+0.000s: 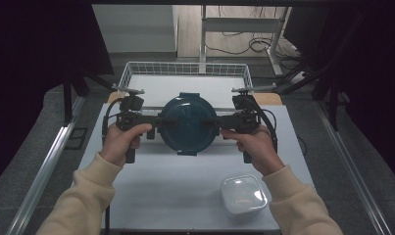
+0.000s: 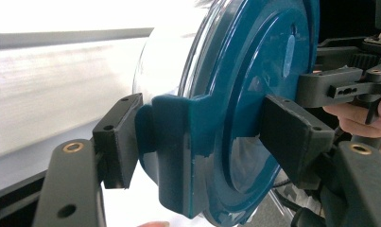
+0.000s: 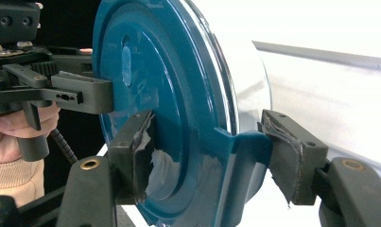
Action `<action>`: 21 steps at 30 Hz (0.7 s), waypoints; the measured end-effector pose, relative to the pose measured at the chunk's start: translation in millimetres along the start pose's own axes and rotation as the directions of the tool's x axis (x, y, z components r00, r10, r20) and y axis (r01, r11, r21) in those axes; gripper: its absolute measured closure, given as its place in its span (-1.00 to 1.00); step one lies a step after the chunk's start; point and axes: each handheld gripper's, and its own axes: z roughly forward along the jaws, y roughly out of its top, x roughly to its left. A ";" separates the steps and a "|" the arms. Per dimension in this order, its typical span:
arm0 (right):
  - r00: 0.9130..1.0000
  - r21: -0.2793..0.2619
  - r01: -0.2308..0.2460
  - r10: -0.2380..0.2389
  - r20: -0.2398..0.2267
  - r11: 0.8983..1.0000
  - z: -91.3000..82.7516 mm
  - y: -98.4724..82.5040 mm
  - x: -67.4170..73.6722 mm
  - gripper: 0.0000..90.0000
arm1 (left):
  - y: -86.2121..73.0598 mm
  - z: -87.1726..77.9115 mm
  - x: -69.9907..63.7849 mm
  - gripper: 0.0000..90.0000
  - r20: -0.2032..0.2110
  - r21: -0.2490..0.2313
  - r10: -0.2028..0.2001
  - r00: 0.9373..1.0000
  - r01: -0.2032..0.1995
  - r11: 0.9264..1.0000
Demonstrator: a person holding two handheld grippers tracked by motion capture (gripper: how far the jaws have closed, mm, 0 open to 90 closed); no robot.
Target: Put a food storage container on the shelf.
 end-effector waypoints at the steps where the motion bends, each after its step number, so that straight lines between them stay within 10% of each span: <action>1: 1.000 -0.001 0.003 -0.003 0.000 1.000 0.3 1.8 0.4 -0.18 | 1.8 -0.8 0.4 -0.28 0.000 0.000 0.003 1.000 -0.003 1.000; 21: 1.000 -0.003 0.008 -0.008 -0.001 1.000 -2.2 32.7 -9.0 -0.16 | 39.7 3.3 5.5 -0.28 0.007 0.001 0.004 1.000 -0.004 1.000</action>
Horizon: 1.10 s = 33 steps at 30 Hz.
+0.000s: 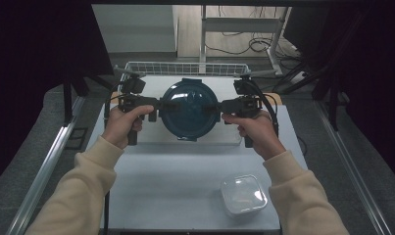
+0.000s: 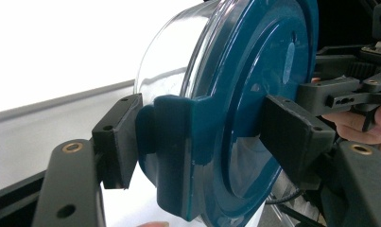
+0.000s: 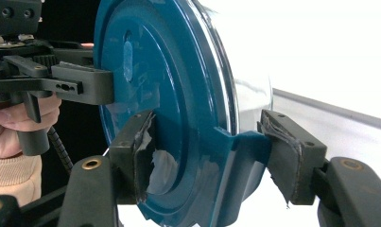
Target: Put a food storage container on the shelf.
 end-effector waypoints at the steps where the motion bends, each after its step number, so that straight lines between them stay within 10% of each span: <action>1: 1.000 0.003 0.000 0.000 0.000 1.000 0.1 2.1 0.0 -0.16 | 2.3 -0.4 0.6 -0.28 0.001 0.002 0.001 1.000 -0.001 1.000; 33: 1.000 -0.009 0.015 -0.015 -0.026 1.000 17.6 76.7 -26.0 -0.13 | 72.3 6.1 29.3 -0.29 -0.007 -0.015 -0.028 1.000 0.028 0.999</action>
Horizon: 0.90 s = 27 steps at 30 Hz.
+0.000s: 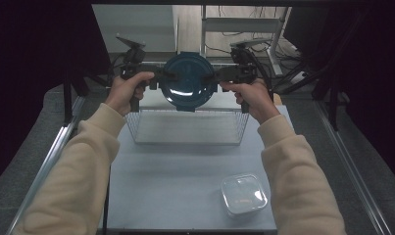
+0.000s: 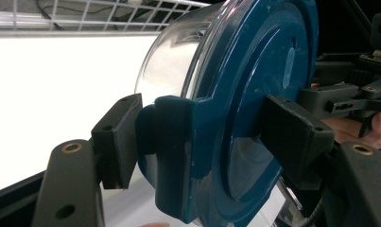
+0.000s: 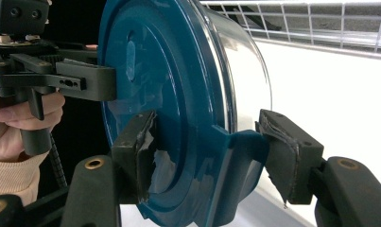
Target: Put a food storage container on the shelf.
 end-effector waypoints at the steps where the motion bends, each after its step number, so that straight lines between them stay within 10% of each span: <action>1: 1.000 0.000 0.000 0.000 0.000 1.000 0.0 0.0 0.0 -0.13 | 1.7 0.3 1.0 -0.29 0.001 -0.003 0.000 1.000 0.000 1.000; 15: 0.999 0.033 -0.041 0.041 -0.008 0.999 23.7 10.6 -22.7 -0.14 | 10.5 19.4 28.3 -0.31 -0.013 0.021 -0.081 0.997 0.082 0.996; 27: 0.978 0.011 -0.201 0.201 -0.063 0.980 42.7 14.7 -55.8 -0.20 | 19.2 38.6 51.5 -0.30 -0.003 0.001 -0.222 0.975 0.222 0.975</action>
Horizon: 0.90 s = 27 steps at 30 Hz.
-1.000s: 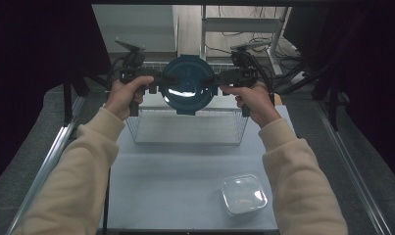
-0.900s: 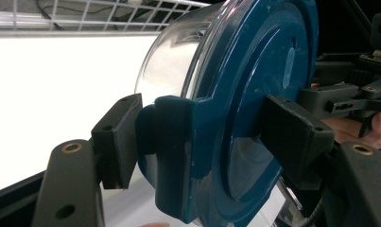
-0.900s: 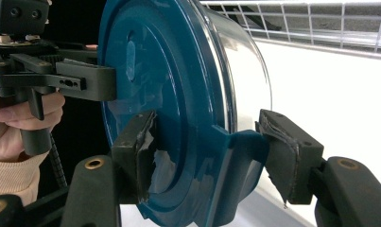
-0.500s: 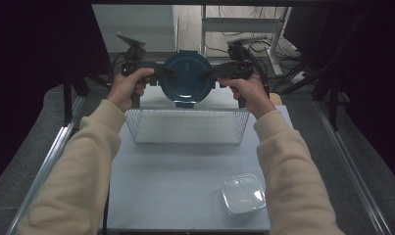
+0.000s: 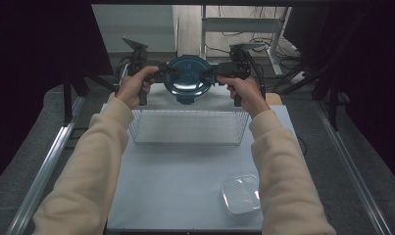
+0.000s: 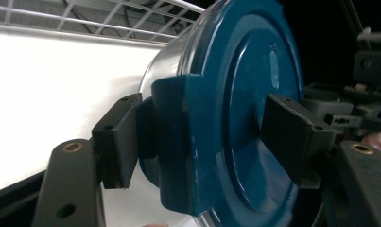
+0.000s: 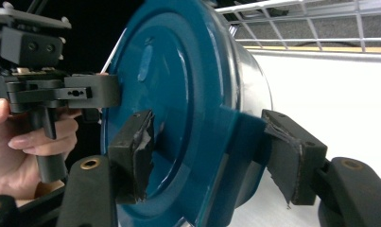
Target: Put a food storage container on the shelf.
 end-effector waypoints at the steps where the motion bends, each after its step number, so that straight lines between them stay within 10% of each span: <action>1: 1.000 0.007 -0.024 0.024 -0.009 1.000 2.0 0.4 -2.9 -0.22 | 0.7 1.8 1.4 -0.31 -0.002 0.003 -0.006 1.000 0.006 1.000; 5: 0.994 0.020 -0.104 0.105 -0.044 0.994 7.9 0.8 -16.6 -0.22 | 2.5 6.7 10.0 -0.34 0.018 0.010 -0.029 0.999 0.029 1.000; 13: 0.994 -0.009 -0.097 0.097 -0.053 0.995 7.4 -1.6 -17.2 -0.22 | -0.3 7.5 9.7 -0.34 0.020 -0.012 -0.018 1.000 0.019 1.000; 17: 0.999 -0.045 -0.042 0.042 -0.001 0.998 4.4 -6.9 -10.4 -0.33 | -4.3 3.3 3.6 -0.40 -0.043 -0.064 0.026 0.999 -0.029 0.998; 27: 0.988 -0.112 0.120 -0.108 0.106 0.986 -42.3 -24.5 20.3 -0.52 | -36.0 -50.1 -24.0 -0.50 -0.134 -0.151 0.226 0.965 -0.245 0.958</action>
